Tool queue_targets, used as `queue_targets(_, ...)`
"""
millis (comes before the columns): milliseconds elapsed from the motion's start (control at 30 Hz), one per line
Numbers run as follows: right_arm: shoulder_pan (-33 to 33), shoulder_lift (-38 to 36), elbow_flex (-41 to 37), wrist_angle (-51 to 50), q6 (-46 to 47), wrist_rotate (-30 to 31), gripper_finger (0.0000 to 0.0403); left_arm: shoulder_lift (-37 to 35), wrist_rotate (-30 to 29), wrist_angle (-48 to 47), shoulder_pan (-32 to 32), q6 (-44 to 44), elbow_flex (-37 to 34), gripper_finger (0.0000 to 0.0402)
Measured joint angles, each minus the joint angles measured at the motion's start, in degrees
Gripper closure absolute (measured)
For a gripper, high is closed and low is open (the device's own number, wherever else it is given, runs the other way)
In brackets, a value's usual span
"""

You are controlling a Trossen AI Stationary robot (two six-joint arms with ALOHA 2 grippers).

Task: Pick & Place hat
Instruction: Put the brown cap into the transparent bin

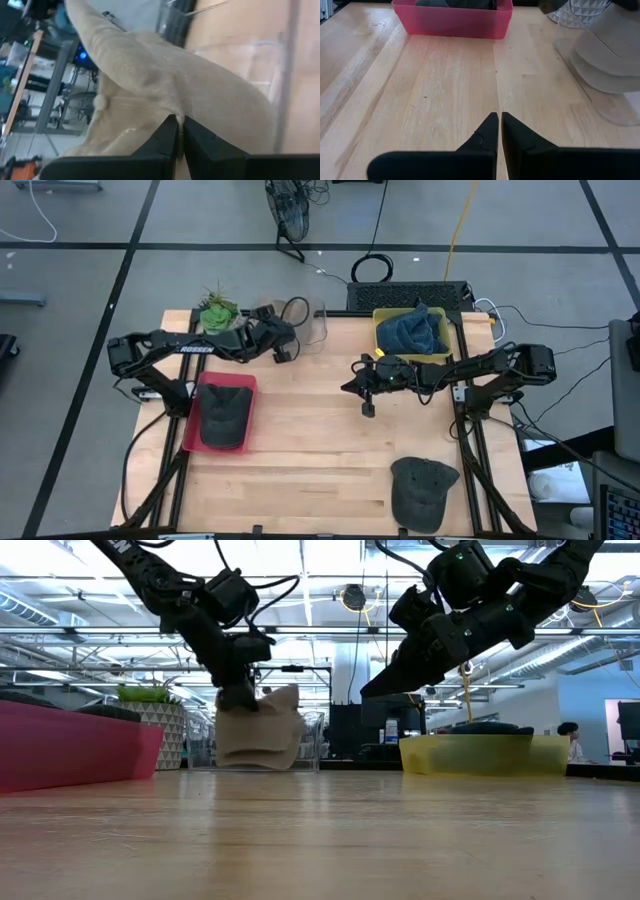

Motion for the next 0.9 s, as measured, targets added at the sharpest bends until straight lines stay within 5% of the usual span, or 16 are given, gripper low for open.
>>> queue_targets(600,0.0,0.0,0.0,0.0,0.0,0.0,0.0403,0.0,1.3,-4.9,-1.6,-1.9,0.0,0.0368)
queue_targets(767,0.0,0.0,0.0,0.0,0.0,0.0,0.0403,-0.3,-1.6,-3.5,-2.0,-1.6,0.1,0.0327)
queue_targets(900,0.0,0.0,0.0,0.0,0.0,0.0,0.0403,-0.8,2.2,-3.2,-3.2,-2.0,0.1,0.0273)
